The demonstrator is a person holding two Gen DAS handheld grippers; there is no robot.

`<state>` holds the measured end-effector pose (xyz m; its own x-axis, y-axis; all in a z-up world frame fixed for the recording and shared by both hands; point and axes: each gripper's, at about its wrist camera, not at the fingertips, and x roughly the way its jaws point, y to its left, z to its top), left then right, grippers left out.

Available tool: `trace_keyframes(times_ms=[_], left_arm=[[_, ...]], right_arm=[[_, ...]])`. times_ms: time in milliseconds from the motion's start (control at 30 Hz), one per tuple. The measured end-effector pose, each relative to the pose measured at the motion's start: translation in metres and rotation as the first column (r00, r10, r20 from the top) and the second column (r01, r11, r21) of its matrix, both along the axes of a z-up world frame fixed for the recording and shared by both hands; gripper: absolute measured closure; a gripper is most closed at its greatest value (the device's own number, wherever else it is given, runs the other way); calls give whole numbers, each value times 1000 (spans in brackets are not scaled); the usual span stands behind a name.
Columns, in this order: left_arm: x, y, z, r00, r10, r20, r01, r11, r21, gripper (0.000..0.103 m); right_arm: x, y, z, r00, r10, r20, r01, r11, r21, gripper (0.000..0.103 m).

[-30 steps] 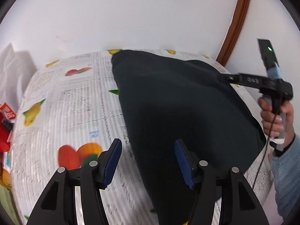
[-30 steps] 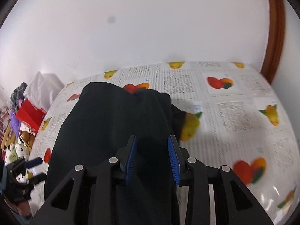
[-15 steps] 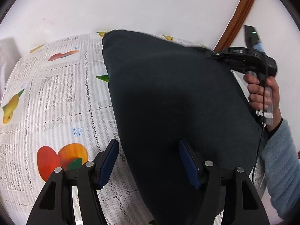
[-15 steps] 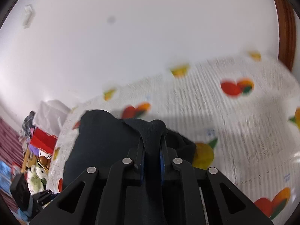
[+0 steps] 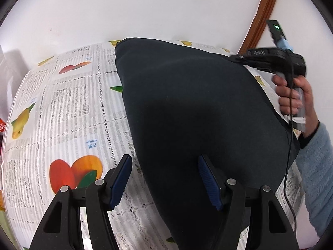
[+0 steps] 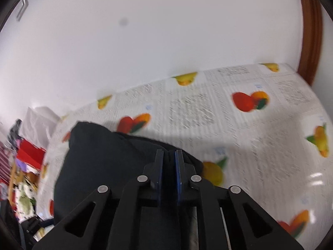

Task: Fold small clothes

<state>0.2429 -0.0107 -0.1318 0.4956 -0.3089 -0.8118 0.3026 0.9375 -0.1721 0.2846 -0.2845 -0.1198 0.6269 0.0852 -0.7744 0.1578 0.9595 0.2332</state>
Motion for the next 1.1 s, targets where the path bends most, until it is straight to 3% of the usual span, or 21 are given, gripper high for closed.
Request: trace_keyframes(times_ms=[133,267,333,400,433,467,500,567,600,767,933,1033,1100], left_arm=[[-13,3,4,1000,8,15,-8,1000,-3,41],[-30,2,7,999,9,35,-8,1000,-22,41],[-34,2,5,999,19,34,-18,999,-33,41],[-35,1,2,999,34,32,-33,999,-28,40],[-36,-1,0,999,40,34,-40,999,-18,40],[-37,-2,-1,998,43,38,-43,999,-3,38],[-37,-4,-3,998,47,42,-48,999,13,38],[-38,-6,-3,998,59,35,-60,998,11,38],[-39,-7,-3,998,62,33,-63,998,13,38],[-43,-10,0,997,71,43,-73,996,45,38],[-48,-11,1,996,70,60,-74,995,67,39],[-53,-11,2,996,69,58,-73,995,63,40],[-54,-12,1,996,71,63,-76,994,74,40]], right_arm=[[-45,-6,15,1000,15,16,-15,1000,-20,75],[-85,-7,14,999,47,24,-47,999,23,61],[-97,-1,6,996,83,19,-84,995,47,60],[-98,5,-6,995,96,5,-96,994,59,60],[-95,6,-15,994,110,-13,-109,992,65,73],[-92,7,-22,991,132,-31,-129,989,71,96],[-93,6,-22,991,131,-11,-130,989,77,97],[-108,-7,-13,990,92,110,-105,987,122,98],[-112,-9,-11,989,76,129,-93,987,135,98],[-118,3,-13,994,56,96,-61,997,47,97],[-132,2,-10,997,50,61,-55,996,72,93],[-134,4,-20,997,64,38,-67,993,93,77],[-132,8,-27,998,68,17,-69,995,74,86]])
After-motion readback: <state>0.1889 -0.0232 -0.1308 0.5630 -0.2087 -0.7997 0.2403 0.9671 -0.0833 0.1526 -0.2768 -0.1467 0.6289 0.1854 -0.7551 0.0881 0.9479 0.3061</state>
